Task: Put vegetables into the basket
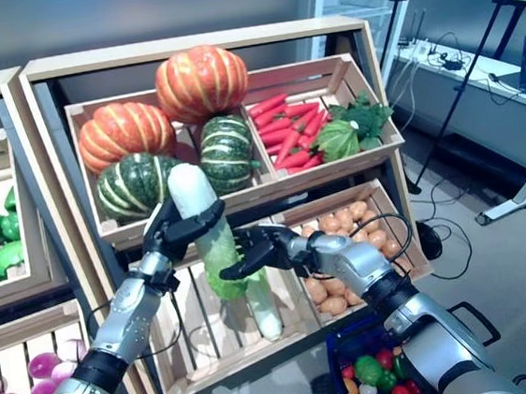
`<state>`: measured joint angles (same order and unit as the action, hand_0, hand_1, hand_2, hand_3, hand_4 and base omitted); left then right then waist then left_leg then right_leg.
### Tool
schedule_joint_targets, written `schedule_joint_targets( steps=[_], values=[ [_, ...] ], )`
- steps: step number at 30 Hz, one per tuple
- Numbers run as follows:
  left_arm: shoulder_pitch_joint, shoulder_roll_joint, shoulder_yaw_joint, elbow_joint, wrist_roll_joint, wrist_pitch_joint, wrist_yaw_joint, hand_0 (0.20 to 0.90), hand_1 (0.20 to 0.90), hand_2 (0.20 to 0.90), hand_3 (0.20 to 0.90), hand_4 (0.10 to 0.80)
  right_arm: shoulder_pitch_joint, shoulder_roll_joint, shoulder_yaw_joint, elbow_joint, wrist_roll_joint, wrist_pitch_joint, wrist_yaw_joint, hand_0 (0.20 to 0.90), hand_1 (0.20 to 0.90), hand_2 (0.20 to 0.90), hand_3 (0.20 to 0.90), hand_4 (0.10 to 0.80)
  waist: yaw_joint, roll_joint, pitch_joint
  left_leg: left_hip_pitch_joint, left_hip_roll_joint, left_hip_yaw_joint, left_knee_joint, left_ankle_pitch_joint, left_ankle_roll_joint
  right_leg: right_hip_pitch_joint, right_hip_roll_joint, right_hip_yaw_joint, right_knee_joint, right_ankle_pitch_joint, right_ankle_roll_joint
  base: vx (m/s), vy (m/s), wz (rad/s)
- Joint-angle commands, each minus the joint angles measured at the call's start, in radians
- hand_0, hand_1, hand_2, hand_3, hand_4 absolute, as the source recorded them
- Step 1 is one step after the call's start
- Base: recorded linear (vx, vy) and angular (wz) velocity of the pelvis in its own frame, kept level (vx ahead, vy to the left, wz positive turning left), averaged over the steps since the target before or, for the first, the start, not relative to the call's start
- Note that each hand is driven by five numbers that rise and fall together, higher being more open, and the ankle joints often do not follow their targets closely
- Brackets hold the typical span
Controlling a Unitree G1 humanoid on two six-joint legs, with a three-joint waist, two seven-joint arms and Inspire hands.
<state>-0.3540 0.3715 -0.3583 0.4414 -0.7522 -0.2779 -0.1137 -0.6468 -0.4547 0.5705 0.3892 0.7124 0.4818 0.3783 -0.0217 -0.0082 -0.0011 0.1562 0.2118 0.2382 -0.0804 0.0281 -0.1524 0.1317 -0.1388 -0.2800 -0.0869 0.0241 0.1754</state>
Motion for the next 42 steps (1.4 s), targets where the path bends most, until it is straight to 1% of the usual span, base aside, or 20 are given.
schedule_joint_targets(
  steps=[1, 5, 7, 8, 9, 11, 12, 15, 17, 19, 20, 21, 26, 34, 40, 41, 42],
  values=[
    [-0.196, -0.183, -0.123, -0.069, -0.064, -0.099, -0.064, 0.300, 0.300, 0.300, 0.300, 0.400, -0.255, 0.296, 0.026, 0.010, 0.096, -0.063, -0.016, 0.900, 0.900, 0.900, 0.900, 0.800, -0.005, -0.034, -0.034, -0.051, -0.096, -0.014, -0.007, -0.018, 0.060, -0.032, 0.022, 0.078, 0.000, 0.007, -0.052, 0.017, -0.001, 0.04],
    [-0.208, -0.192, -0.145, -0.071, -0.056, -0.088, -0.042, 0.300, 0.300, 0.300, 0.300, 0.400, -0.263, 0.328, 0.034, 0.042, 0.100, -0.081, -0.136, 0.900, 0.900, 0.900, 0.900, 0.800, -0.006, -0.033, -0.035, -0.050, -0.099, -0.013, -0.007, -0.019, 0.061, -0.032, 0.022, 0.079, 0.000, 0.007, -0.051, 0.000, 0.000, 0.00],
    [-0.212, -0.193, -0.150, -0.071, -0.058, -0.083, -0.033, 0.300, 0.300, 0.300, 0.300, 0.400, -0.265, 0.340, 0.035, 0.042, 0.103, -0.076, -0.175, 0.900, 0.900, 0.900, 0.900, 0.800, -0.008, -0.033, -0.035, -0.050, -0.099, -0.012, -0.007, -0.018, 0.061, -0.034, 0.022, 0.081, 0.000, 0.008, -0.052, 0.000, 0.000, 0.00],
    [-0.219, -0.196, -0.154, -0.071, -0.057, -0.077, -0.023, 0.300, 0.300, 0.300, 0.300, 0.400, -0.266, 0.356, 0.037, 0.046, 0.082, -0.074, -0.222, 0.900, 0.900, 0.900, 0.900, 0.800, -0.010, -0.032, -0.035, -0.051, -0.100, -0.011, -0.007, -0.017, 0.062, -0.036, 0.021, 0.084, 0.000, 0.008, -0.052, 0.000, 0.000, 0.00],
    [-0.219, -0.196, -0.154, -0.070, -0.057, -0.077, -0.022, 0.300, 0.300, 0.300, 0.300, 0.400, -0.266, 0.359, 0.038, 0.045, 0.081, -0.074, -0.234, 0.900, 0.900, 0.900, 0.900, 0.800, -0.010, -0.032, -0.035, -0.051, -0.100, -0.011, -0.007, -0.017, 0.062, -0.036, 0.021, 0.085, 0.000, 0.008, -0.052, 0.004, 0.004, 0.05],
    [-0.223, -0.197, -0.158, -0.074, -0.056, -0.073, -0.011, 0.300, 0.300, 0.300, 0.300, 0.400, -0.263, 0.379, 0.039, 0.049, 0.074, -0.077, -0.323, 0.900, 0.900, 0.900, 0.900, 0.800, -0.011, -0.031, -0.034, -0.051, -0.101, -0.011, -0.007, -0.016, 0.064, -0.037, 0.022, 0.089, 0.000, 0.009, -0.053, 0.003, 0.003, 0.05],
    [-0.229, -0.201, -0.163, -0.078, -0.051, -0.068, 0.002, 0.300, 0.300, 0.300, 0.300, 0.400, -0.264, 0.401, 0.034, 0.067, 0.053, -0.093, -0.400, 0.900, 0.900, 0.900, 0.900, 0.800, -0.012, -0.030, -0.032, -0.051, -0.102, -0.009, -0.007, -0.016, 0.065, -0.039, 0.022, 0.091, 0.000, 0.010, -0.053, 0.000, 0.000, 0.00],
    [-0.243, -0.207, -0.177, -0.094, -0.051, -0.055, 0.022, 0.300, 0.300, 0.300, 0.300, 0.400, -0.268, 0.435, 0.033, 0.093, 0.078, -0.118, -0.443, 0.900, 0.900, 0.900, 0.900, 0.800, -0.011, -0.027, -0.028, -0.049, -0.103, -0.007, -0.007, -0.017, 0.067, -0.039, 0.022, 0.092, 0.000, 0.010, -0.055, 0.000, 0.000, 0.00],
    [-0.247, -0.209, -0.182, -0.097, -0.054, -0.052, 0.020, 0.300, 0.300, 0.300, 0.300, 0.400, -0.268, 0.454, 0.032, 0.096, 0.113, -0.122, -0.451, 0.900, 0.900, 0.900, 0.900, 0.800, -0.009, -0.026, -0.027, -0.049, -0.103, -0.008, -0.007, -0.017, 0.067, -0.039, 0.023, 0.092, 0.000, 0.010, -0.056, 0.000, 0.000, 0.00],
    [-0.249, -0.210, -0.185, -0.101, -0.059, -0.044, 0.016, 0.300, 0.300, 0.300, 0.300, 0.400, -0.265, 0.470, 0.033, 0.100, 0.141, -0.140, -0.432, 0.900, 0.900, 0.900, 0.900, 0.800, -0.005, -0.026, -0.027, -0.047, -0.104, -0.008, -0.007, -0.018, 0.068, -0.036, 0.023, 0.089, 0.000, 0.009, -0.057, 0.019, 0.005, 0.00],
    [-0.247, -0.209, -0.192, -0.100, -0.058, -0.037, 0.005, 0.300, 0.300, 0.300, 0.300, 0.400, -0.261, 0.487, 0.034, 0.108, 0.177, -0.167, -0.414, 0.575, 0.575, 0.575, 0.575, 0.584, 0.001, -0.026, -0.031, -0.046, -0.105, -0.010, -0.007, -0.019, 0.068, -0.032, 0.023, 0.086, 0.000, 0.006, -0.057, 0.045, 0.009, 0.00],
    [-0.245, -0.208, -0.194, -0.097, -0.061, -0.040, -0.001, 0.300, 0.300, 0.300, 0.300, 0.400, -0.257, 0.490, 0.032, 0.111, 0.176, -0.169, -0.403, 0.300, 0.300, 0.300, 0.300, 0.400, 0.002, -0.025, -0.032, -0.045, -0.105, -0.010, -0.007, -0.019, 0.068, -0.031, 0.023, 0.086, 0.000, 0.005, -0.057, 0.053, 0.006, 0.01],
    [-0.225, -0.202, -0.193, -0.104, -0.048, -0.040, -0.018, 0.300, 0.300, 0.300, 0.300, 0.400, -0.229, 0.483, 0.040, 0.100, 0.180, -0.166, -0.359, 0.300, 0.300, 0.300, 0.300, 0.400, 0.009, -0.027, -0.038, -0.044, -0.104, -0.012, -0.007, -0.023, 0.066, -0.028, 0.020, 0.079, 0.000, 0.003, -0.055, 0.014, -0.003, 0.02],
    [-0.216, -0.176, -0.176, -0.107, -0.022, -0.049, -0.026, 0.300, 0.300, 0.300, 0.300, 0.400, -0.208, 0.428, 0.022, 0.050, 0.179, -0.171, -0.335, 0.300, 0.300, 0.300, 0.300, 0.400, 0.000, -0.026, -0.037, -0.043, -0.102, -0.010, -0.007, -0.023, 0.064, -0.031, 0.021, 0.084, 0.000, 0.006, -0.053, 0.000, 0.000, 0.00],
    [-0.198, -0.164, -0.159, -0.115, -0.007, -0.038, -0.022, 0.300, 0.300, 0.300, 0.300, 0.400, -0.173, 0.398, 0.007, -0.030, 0.112, -0.193, -0.311, 0.300, 0.300, 0.300, 0.300, 0.400, -0.011, -0.024, -0.032, -0.041, -0.100, -0.007, -0.007, -0.023, 0.065, -0.035, 0.025, 0.094, 0.000, 0.007, -0.054, 0.000, 0.000, 0.00],
    [-0.192, -0.160, -0.155, -0.115, 0.000, -0.032, -0.024, 0.556, 0.556, 0.556, 0.556, 0.571, -0.167, 0.386, 0.004, -0.052, 0.102, -0.198, -0.305, 0.300, 0.300, 0.300, 0.300, 0.400, -0.012, -0.024, -0.032, -0.041, -0.099, -0.006, -0.007, -0.023, 0.065, -0.035, 0.025, 0.095, 0.000, 0.007, -0.053, 0.000, 0.000, 0.00],
    [-0.190, -0.158, -0.152, -0.111, 0.006, -0.030, -0.028, 0.900, 0.900, 0.900, 0.900, 0.800, -0.165, 0.379, 0.004, -0.062, 0.094, -0.204, -0.300, 0.300, 0.300, 0.300, 0.300, 0.400, -0.014, -0.024, -0.033, -0.040, -0.099, -0.005, -0.007, -0.023, 0.065, -0.035, 0.026, 0.097, 0.000, 0.007, -0.053, 0.000, 0.000, 0.00]
  ],
)
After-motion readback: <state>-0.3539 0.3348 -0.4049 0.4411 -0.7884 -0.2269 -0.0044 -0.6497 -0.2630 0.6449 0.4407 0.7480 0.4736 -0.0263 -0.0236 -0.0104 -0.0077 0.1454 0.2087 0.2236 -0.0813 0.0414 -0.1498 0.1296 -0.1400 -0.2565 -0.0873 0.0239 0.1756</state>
